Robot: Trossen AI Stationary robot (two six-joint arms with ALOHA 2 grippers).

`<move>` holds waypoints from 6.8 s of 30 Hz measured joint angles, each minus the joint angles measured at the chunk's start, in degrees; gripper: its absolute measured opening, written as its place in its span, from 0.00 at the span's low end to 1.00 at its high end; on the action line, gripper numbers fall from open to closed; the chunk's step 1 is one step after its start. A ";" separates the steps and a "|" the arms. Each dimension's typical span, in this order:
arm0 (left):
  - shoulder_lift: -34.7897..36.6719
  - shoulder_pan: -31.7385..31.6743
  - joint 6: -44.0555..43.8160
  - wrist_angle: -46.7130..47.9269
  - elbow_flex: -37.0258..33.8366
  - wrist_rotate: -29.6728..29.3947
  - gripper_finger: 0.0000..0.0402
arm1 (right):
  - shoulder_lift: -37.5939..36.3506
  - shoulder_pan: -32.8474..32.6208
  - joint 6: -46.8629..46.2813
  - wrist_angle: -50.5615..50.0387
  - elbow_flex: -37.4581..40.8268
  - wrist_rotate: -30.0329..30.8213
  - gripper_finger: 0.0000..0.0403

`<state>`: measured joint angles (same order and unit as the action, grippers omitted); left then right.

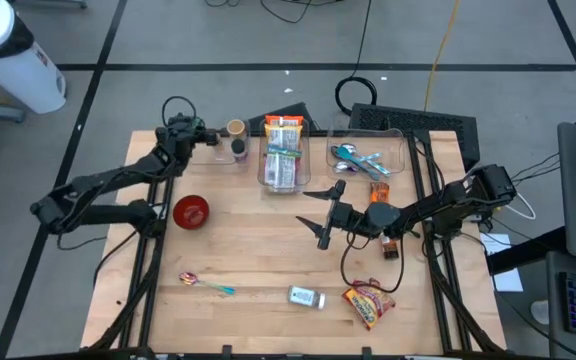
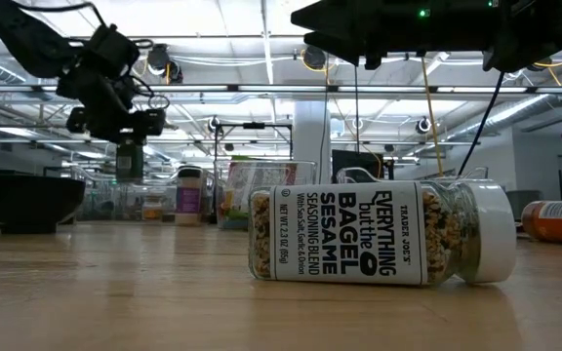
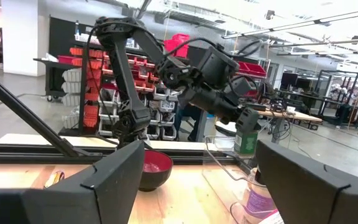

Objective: Pick & Place Food Item
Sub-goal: Put the green seasoning bottle into the left transparent bin, then put the bottom blue spoon into the right transparent bin

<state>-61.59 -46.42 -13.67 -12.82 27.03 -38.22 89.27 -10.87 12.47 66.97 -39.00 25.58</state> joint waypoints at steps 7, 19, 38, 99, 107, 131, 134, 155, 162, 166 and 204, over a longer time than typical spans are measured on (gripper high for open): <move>-7.06 -1.93 -1.60 -3.89 0.00 -1.10 0.51 | 0.00 0.00 0.07 -0.27 0.00 -0.02 0.74; -13.46 -4.94 -3.39 -7.44 0.00 -1.99 0.51 | 0.00 0.00 0.00 -0.40 0.00 -0.03 0.73; -21.19 -4.94 -4.48 -14.20 0.02 -3.88 0.51 | 0.00 0.00 0.09 -0.42 0.00 -0.04 0.73; -1.51 12.51 3.51 -13.29 0.07 63.86 0.59 | 0.00 0.02 1.11 -0.42 0.00 -0.09 0.73; -1.30 25.05 4.08 -22.42 0.02 60.07 0.59 | 0.00 0.01 5.26 -0.42 0.00 -0.09 0.73; -1.32 30.32 9.33 -44.35 0.02 60.48 0.59 | -0.01 0.00 4.76 -0.42 0.02 -0.11 0.73; -1.32 30.36 11.00 -44.37 0.02 58.45 0.59 | 0.00 0.02 4.74 -0.42 0.02 -0.11 0.73; -1.27 30.78 5.74 -37.56 0.02 70.32 0.59 | -0.02 0.00 4.74 -0.42 0.02 -0.11 0.73; 1.59 30.32 -3.61 -37.31 0.02 74.29 0.59 | -0.02 0.02 4.74 -0.42 0.02 -0.13 0.73; 4.61 30.35 -4.76 -37.59 0.02 81.43 0.59 | -0.02 0.02 4.74 -0.42 0.02 -0.12 0.73; 18.87 43.76 0.38 -36.76 -19.91 65.02 0.59 | -0.02 0.04 -2.23 -0.37 0.02 -0.25 0.73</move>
<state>-42.72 -2.66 -13.29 -49.58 7.11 26.81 89.25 -10.83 10.24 66.60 -38.98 25.33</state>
